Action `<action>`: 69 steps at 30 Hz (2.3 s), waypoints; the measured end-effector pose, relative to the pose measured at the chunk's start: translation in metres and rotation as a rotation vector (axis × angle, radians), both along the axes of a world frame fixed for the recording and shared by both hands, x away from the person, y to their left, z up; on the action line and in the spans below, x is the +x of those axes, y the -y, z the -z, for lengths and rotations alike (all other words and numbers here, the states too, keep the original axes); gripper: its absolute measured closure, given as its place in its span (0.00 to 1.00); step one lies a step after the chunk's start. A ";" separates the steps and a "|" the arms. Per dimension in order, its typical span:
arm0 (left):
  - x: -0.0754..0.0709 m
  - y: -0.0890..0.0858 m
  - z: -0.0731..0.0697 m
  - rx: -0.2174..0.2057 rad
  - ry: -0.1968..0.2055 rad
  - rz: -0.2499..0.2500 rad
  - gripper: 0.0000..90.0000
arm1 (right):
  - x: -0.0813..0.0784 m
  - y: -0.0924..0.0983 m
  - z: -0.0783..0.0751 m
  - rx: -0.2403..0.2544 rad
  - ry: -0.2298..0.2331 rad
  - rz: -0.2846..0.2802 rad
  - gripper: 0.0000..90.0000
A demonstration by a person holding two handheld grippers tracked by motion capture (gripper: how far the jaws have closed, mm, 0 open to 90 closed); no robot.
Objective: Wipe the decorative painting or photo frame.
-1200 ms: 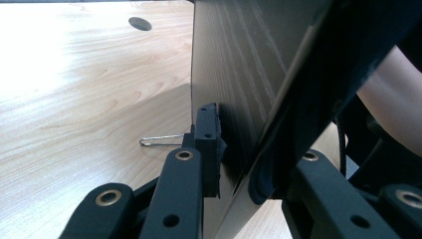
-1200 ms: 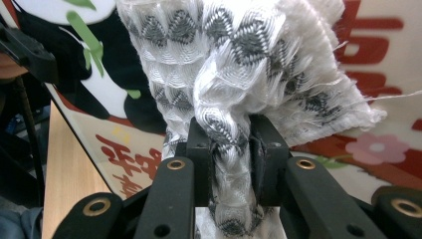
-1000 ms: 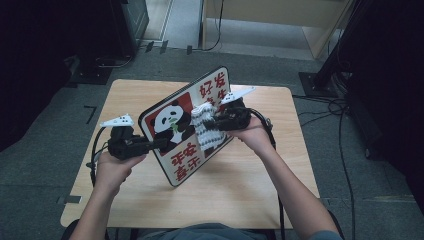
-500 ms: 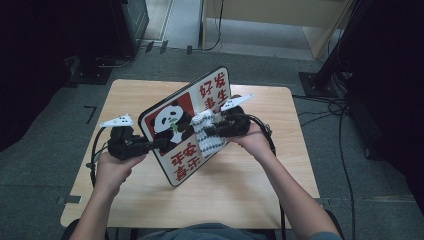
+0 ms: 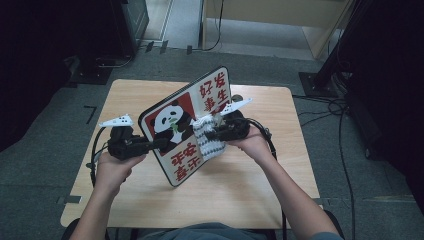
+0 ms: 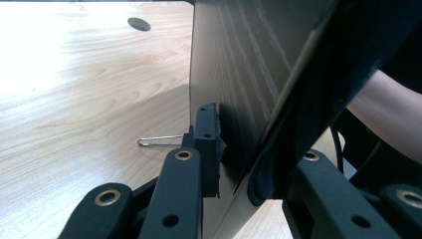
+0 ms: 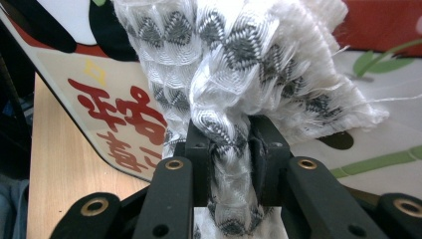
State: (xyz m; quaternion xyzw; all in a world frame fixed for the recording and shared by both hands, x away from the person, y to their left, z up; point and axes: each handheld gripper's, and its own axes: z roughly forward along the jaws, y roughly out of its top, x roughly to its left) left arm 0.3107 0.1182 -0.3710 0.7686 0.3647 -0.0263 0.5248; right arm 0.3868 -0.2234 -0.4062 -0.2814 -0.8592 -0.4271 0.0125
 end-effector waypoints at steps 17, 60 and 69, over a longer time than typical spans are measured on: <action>0.002 -0.001 0.001 -0.017 -0.011 0.011 0.83 | -0.005 0.003 0.026 -0.010 -0.029 0.008 0.82; 0.000 0.001 0.001 -0.012 -0.007 0.003 0.83 | -0.006 0.001 0.000 0.004 -0.034 -0.025 0.84; 0.000 0.001 0.001 -0.012 -0.007 -0.005 0.83 | -0.007 -0.009 -0.037 0.025 0.000 -0.039 0.84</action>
